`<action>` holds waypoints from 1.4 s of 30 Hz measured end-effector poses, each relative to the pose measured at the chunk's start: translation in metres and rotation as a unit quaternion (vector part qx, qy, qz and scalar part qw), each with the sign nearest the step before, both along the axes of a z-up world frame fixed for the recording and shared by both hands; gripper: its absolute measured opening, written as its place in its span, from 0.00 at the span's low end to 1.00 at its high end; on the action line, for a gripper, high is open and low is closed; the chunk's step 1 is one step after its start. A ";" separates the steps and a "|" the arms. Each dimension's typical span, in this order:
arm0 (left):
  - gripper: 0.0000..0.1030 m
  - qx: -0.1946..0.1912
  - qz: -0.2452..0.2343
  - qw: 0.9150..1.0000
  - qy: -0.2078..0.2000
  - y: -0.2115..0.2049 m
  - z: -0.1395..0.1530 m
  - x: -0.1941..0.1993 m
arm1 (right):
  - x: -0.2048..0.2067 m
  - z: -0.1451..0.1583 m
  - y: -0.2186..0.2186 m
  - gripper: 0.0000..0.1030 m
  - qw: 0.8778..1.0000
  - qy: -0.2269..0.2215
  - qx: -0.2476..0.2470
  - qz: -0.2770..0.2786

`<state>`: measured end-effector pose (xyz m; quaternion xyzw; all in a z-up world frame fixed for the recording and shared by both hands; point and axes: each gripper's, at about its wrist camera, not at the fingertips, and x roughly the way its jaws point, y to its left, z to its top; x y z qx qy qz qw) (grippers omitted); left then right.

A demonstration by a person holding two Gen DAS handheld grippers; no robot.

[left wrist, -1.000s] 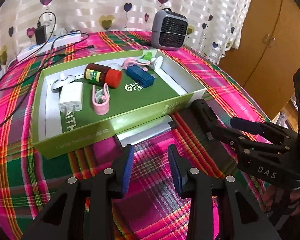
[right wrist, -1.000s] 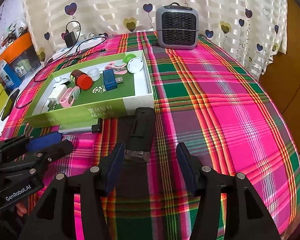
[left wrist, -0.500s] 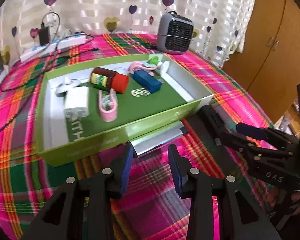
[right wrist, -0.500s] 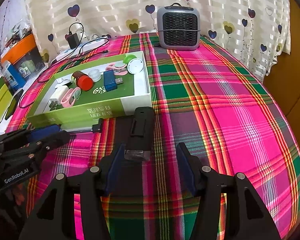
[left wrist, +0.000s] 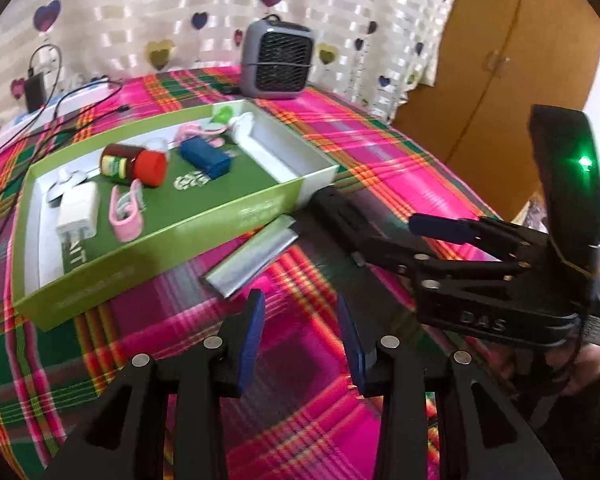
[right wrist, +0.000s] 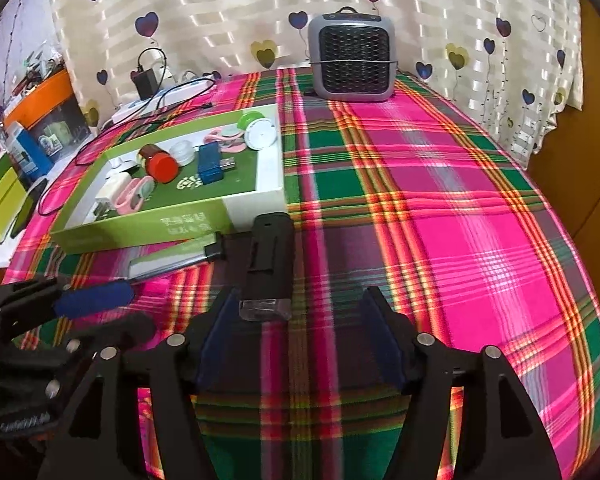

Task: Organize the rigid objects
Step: 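Lower the left tool over the silver lighter while the right tool lowers over the black device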

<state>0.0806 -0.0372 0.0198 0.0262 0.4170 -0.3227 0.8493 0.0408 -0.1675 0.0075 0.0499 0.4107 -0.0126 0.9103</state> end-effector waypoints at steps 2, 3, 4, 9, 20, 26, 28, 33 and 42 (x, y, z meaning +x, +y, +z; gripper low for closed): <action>0.34 0.010 0.008 1.000 -0.022 0.001 0.006 -0.001 | 0.000 0.000 -0.002 0.63 1.000 0.000 0.001 -0.002; 0.34 0.019 0.013 0.999 -0.033 0.001 0.008 -0.001 | -0.001 0.000 -0.002 0.63 1.000 -0.001 0.000 -0.002; 0.34 0.032 0.020 0.998 -0.043 0.002 0.010 0.001 | -0.001 0.000 -0.001 0.63 1.000 -0.002 -0.002 -0.001; 0.35 0.059 0.015 0.997 -0.048 0.002 0.007 0.013 | 0.002 -0.008 0.000 0.63 1.000 0.017 -0.010 0.008; 0.36 0.077 -0.001 0.996 -0.040 -0.009 -0.001 0.027 | 0.003 -0.007 -0.001 0.63 0.999 0.011 -0.013 0.027; 0.36 0.066 -0.045 0.997 -0.024 -0.022 0.000 0.015 | 0.004 -0.007 -0.003 0.63 0.999 0.012 -0.023 0.027; 0.36 0.077 -0.043 0.996 -0.034 -0.026 0.000 0.014 | 0.005 -0.007 -0.002 0.63 0.999 0.009 -0.021 0.033; 0.36 0.093 -0.013 0.994 -0.051 -0.021 0.001 0.025 | 0.006 -0.007 0.002 0.63 0.998 0.009 -0.028 0.050; 0.36 0.127 -0.035 0.990 -0.040 -0.027 -0.007 0.036 | 0.009 -0.006 0.005 0.63 0.998 0.007 -0.033 0.062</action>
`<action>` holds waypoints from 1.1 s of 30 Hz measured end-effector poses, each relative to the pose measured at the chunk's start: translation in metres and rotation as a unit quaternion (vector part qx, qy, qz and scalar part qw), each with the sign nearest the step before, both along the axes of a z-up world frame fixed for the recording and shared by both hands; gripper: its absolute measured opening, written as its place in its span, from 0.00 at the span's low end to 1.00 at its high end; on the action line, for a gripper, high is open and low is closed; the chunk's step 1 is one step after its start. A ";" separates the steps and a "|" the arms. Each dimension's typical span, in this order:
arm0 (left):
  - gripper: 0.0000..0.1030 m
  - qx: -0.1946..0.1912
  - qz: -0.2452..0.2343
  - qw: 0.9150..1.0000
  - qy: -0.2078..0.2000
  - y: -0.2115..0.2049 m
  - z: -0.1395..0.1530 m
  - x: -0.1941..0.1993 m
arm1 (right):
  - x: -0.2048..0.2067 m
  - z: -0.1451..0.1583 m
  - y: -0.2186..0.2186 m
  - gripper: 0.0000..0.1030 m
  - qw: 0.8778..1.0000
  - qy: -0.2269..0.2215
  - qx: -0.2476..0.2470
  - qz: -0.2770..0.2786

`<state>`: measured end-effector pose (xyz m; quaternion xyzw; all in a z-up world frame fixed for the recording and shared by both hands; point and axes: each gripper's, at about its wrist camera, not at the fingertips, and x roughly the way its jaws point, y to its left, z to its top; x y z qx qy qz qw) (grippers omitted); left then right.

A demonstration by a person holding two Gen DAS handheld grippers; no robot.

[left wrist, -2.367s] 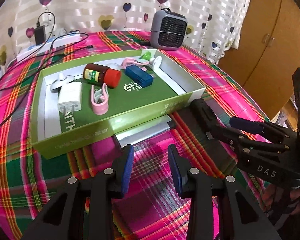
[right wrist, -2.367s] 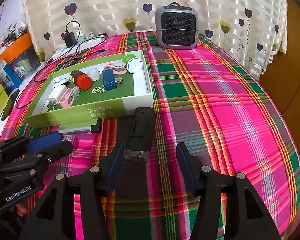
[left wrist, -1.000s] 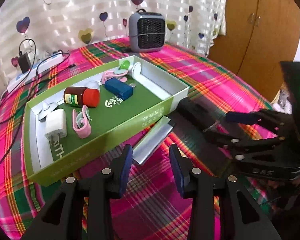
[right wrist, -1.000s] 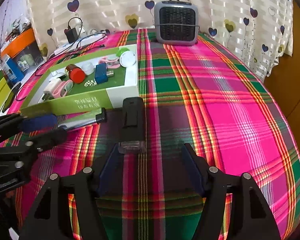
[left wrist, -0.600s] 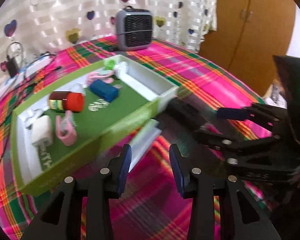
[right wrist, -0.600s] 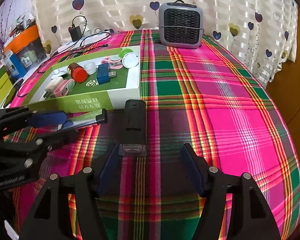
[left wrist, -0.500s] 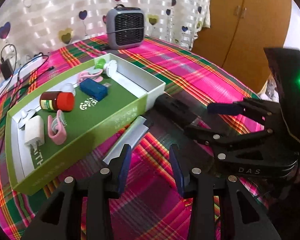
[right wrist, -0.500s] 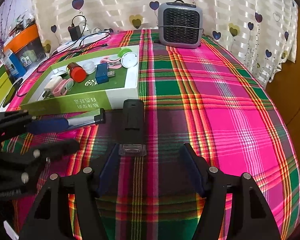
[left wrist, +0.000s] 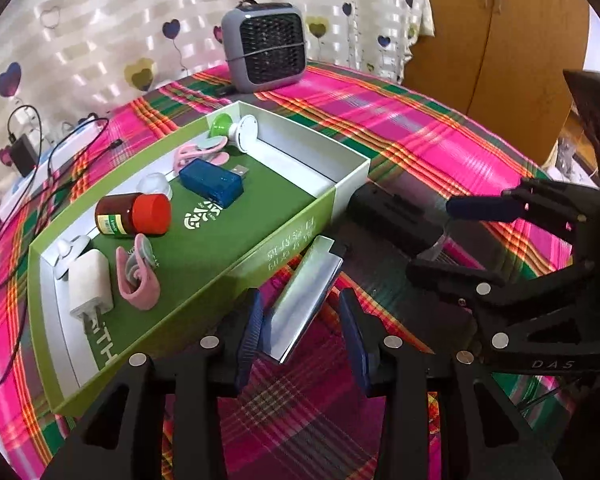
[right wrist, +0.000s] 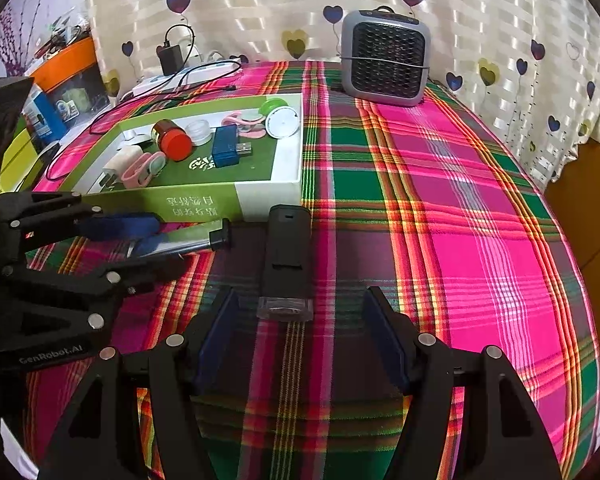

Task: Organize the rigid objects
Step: 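Lower the left tool over the silver lighter while the right tool lowers over the black device, then close the left tool on the silver lighter while the right tool grasps the black device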

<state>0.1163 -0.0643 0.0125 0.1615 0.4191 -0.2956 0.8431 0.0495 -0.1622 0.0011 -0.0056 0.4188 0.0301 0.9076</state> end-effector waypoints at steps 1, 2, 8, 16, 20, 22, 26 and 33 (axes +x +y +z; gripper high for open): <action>0.36 -0.001 -0.001 1.000 0.002 0.000 0.000 0.000 | 0.001 0.000 0.000 0.63 1.000 0.000 -0.002 -0.001; 0.36 -0.001 -0.002 1.000 0.005 -0.001 0.000 0.001 | 0.002 0.000 -0.001 0.63 1.000 -0.001 -0.001 0.000; 0.36 -0.003 0.015 1.000 0.014 -0.006 -0.002 0.004 | 0.008 -0.003 -0.001 0.63 1.000 0.007 -0.012 0.005; 0.36 -0.017 0.031 0.999 0.020 -0.007 -0.002 0.007 | 0.018 -0.003 -0.006 0.63 1.000 0.014 -0.009 0.005; 0.36 -0.016 0.038 0.999 0.018 -0.007 -0.002 0.005 | 0.019 -0.003 -0.008 0.63 1.000 0.013 -0.007 0.008; 0.35 -0.015 0.036 0.999 0.015 -0.007 -0.002 0.004 | 0.018 -0.004 -0.008 0.63 1.000 0.011 -0.007 0.009; 0.30 -0.019 0.041 0.999 0.017 -0.005 -0.002 0.004 | 0.017 -0.003 -0.009 0.56 1.000 0.007 -0.006 0.007; 0.26 -0.025 0.038 0.999 0.018 -0.004 -0.002 0.001 | 0.016 -0.001 -0.007 0.31 1.000 0.003 -0.006 0.014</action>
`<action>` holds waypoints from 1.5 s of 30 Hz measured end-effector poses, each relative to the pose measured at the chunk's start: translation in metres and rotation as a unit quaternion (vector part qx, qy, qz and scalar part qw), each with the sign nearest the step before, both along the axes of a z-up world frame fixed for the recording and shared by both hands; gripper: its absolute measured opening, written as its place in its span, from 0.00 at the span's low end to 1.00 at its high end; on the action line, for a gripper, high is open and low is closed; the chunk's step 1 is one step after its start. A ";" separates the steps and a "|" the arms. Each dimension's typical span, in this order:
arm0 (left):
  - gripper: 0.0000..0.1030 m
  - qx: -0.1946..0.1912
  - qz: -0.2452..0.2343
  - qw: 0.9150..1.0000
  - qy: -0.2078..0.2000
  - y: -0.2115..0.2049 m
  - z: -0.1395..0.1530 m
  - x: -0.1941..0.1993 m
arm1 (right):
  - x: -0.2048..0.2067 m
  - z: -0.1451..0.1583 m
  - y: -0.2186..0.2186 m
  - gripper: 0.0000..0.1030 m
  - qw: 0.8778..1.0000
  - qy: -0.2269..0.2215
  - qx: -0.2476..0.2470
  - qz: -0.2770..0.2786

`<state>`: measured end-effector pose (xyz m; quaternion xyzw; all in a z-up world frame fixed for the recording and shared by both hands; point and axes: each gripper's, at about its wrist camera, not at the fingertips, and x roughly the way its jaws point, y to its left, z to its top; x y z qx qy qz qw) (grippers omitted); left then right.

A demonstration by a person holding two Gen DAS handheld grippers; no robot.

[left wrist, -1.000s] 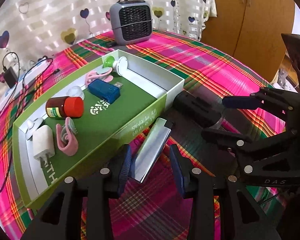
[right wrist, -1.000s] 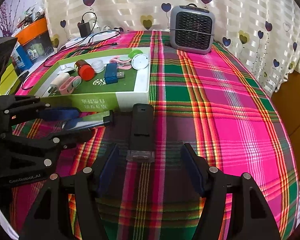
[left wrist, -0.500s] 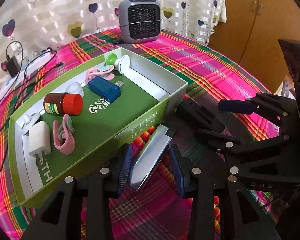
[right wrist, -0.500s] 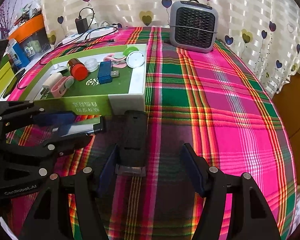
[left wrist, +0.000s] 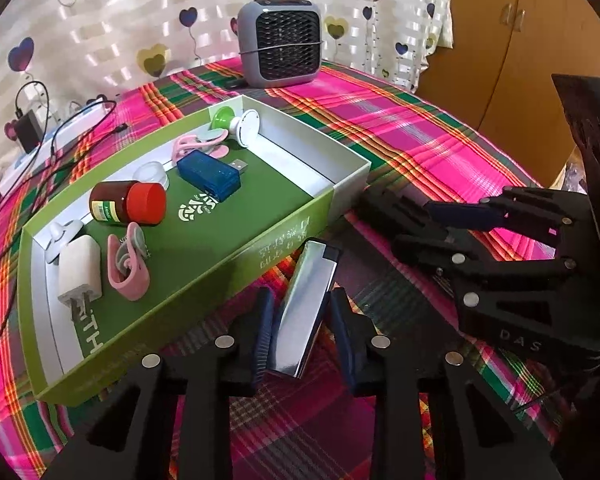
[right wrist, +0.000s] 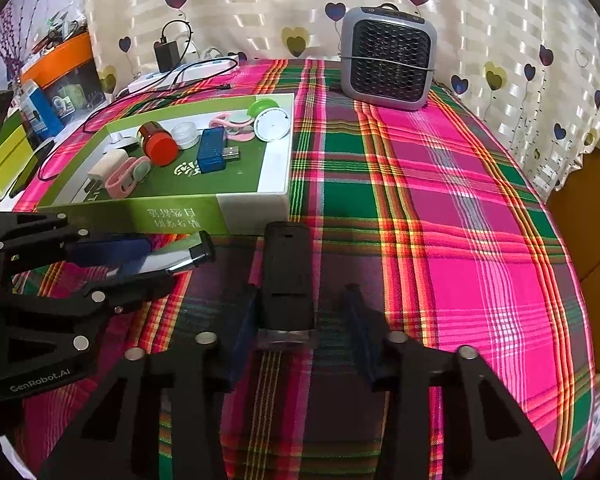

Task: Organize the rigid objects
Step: 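Close the left tool on the silver lighter while the right tool grasps the black device, then carry the silver lighter with the left tool while the right tool carries the black device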

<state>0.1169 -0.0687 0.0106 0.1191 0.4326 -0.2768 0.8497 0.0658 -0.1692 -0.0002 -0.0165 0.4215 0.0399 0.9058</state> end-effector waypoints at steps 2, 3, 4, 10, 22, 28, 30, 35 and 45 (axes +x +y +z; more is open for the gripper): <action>0.25 -0.002 0.000 1.000 0.000 0.000 0.000 -0.001 | -0.001 0.000 0.001 0.27 1.000 -0.001 -0.001 0.002; 0.25 -0.004 0.000 1.000 0.001 0.000 0.000 -0.002 | -0.001 0.000 0.001 0.27 1.000 -0.001 0.000 0.002; 0.24 -0.004 0.000 1.000 0.000 0.000 0.000 -0.003 | -0.002 0.000 0.000 0.27 1.000 -0.001 0.002 0.001; 0.21 -0.013 0.001 1.000 0.000 0.001 0.000 -0.008 | -0.004 0.000 0.001 0.27 1.000 -0.002 0.006 0.002; 0.21 -0.032 0.002 0.999 -0.011 0.006 0.007 -0.021 | -0.012 0.004 -0.001 0.27 1.000 -0.012 0.015 0.003; 0.21 -0.031 0.004 0.999 -0.018 0.007 0.010 -0.026 | -0.017 0.008 0.001 0.27 1.000 -0.020 0.022 0.006; 0.21 -0.034 0.004 0.999 -0.019 0.007 0.011 -0.028 | -0.018 0.010 0.002 0.27 0.999 -0.022 0.023 0.007; 0.21 -0.034 0.004 0.999 -0.022 0.007 0.014 -0.031 | -0.021 0.012 0.004 0.27 0.999 -0.024 0.024 0.008; 0.21 -0.039 0.011 0.999 -0.031 0.012 0.024 -0.037 | -0.028 0.022 0.005 0.27 0.999 -0.036 0.024 0.008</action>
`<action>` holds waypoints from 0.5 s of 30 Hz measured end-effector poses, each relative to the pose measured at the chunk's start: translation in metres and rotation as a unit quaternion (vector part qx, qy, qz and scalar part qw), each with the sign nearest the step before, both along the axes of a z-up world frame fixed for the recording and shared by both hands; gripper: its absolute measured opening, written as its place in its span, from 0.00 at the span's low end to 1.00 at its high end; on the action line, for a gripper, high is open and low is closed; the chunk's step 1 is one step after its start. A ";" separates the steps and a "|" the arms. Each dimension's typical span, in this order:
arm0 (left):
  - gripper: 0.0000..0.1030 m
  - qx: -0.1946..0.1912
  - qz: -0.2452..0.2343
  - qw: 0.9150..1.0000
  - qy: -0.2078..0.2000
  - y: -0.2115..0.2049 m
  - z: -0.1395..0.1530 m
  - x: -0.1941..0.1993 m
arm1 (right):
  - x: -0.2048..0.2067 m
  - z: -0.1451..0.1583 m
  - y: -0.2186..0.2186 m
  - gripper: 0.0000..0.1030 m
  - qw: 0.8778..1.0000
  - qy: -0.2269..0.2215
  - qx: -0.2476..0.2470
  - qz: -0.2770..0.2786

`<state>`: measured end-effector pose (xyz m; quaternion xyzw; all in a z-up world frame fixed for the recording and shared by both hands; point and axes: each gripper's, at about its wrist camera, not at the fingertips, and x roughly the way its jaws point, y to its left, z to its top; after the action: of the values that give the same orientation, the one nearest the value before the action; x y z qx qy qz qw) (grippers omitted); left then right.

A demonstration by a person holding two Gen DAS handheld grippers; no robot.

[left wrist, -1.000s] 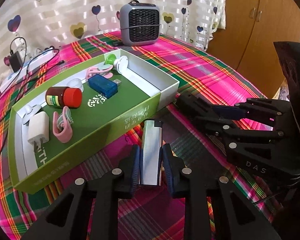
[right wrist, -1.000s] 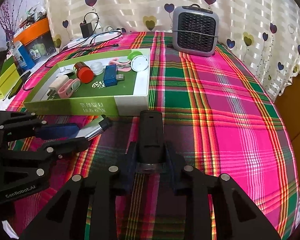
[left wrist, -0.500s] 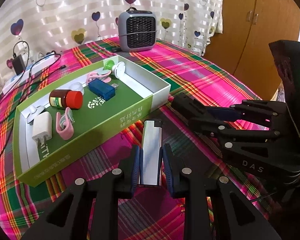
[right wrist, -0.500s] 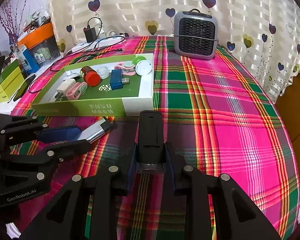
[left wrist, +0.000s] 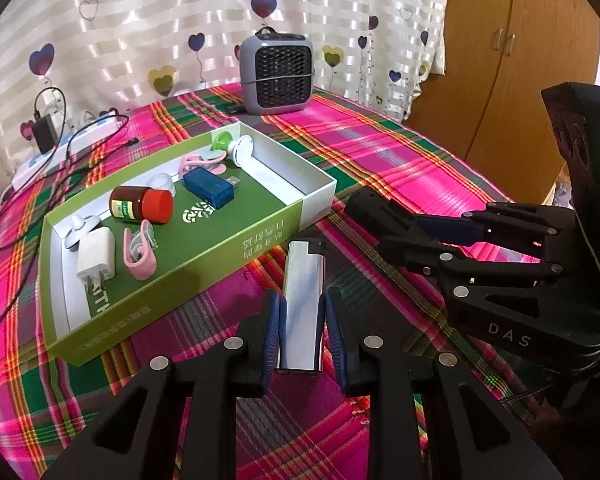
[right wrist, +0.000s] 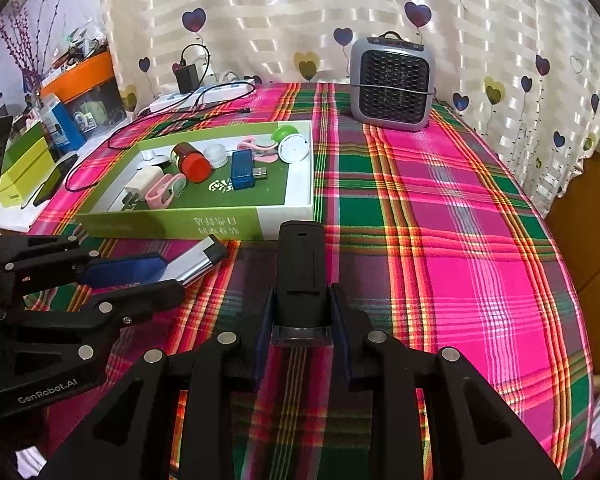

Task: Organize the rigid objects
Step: 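Carry the silver lighter with the left tool while the right tool carries the black device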

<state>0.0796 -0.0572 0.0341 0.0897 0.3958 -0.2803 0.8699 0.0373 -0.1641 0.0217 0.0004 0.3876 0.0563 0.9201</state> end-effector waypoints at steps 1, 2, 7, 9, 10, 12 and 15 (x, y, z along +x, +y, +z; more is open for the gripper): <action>0.21 0.000 0.000 1.000 -0.002 0.000 0.002 -0.001 | -0.001 0.002 0.000 0.27 1.000 -0.002 0.000 0.001; 0.21 0.000 0.000 1.000 -0.005 0.000 0.004 -0.002 | -0.003 0.005 0.001 0.27 1.000 -0.005 0.000 0.001; 0.21 -0.006 0.005 1.000 -0.017 0.004 0.018 -0.005 | -0.004 0.019 0.002 0.27 1.000 -0.020 0.003 0.006; 0.21 -0.007 0.009 1.000 -0.023 0.006 0.023 -0.005 | -0.003 0.025 0.003 0.27 1.000 -0.025 0.003 0.008; 0.21 -0.007 0.010 1.000 -0.025 0.007 0.025 -0.004 | -0.002 0.028 0.004 0.27 1.000 -0.028 0.003 0.010; 0.21 -0.004 0.015 0.999 -0.028 0.009 0.028 -0.002 | 0.001 0.031 0.005 0.27 0.999 -0.030 0.005 0.014; 0.21 -0.006 0.020 0.999 -0.029 0.012 0.031 0.000 | 0.003 0.034 0.008 0.27 0.999 -0.031 0.005 0.018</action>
<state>0.0795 -0.0448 0.0654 0.0849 0.3706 -0.2624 0.8869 0.0402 -0.1558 0.0557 -0.0038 0.3590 0.0751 0.9303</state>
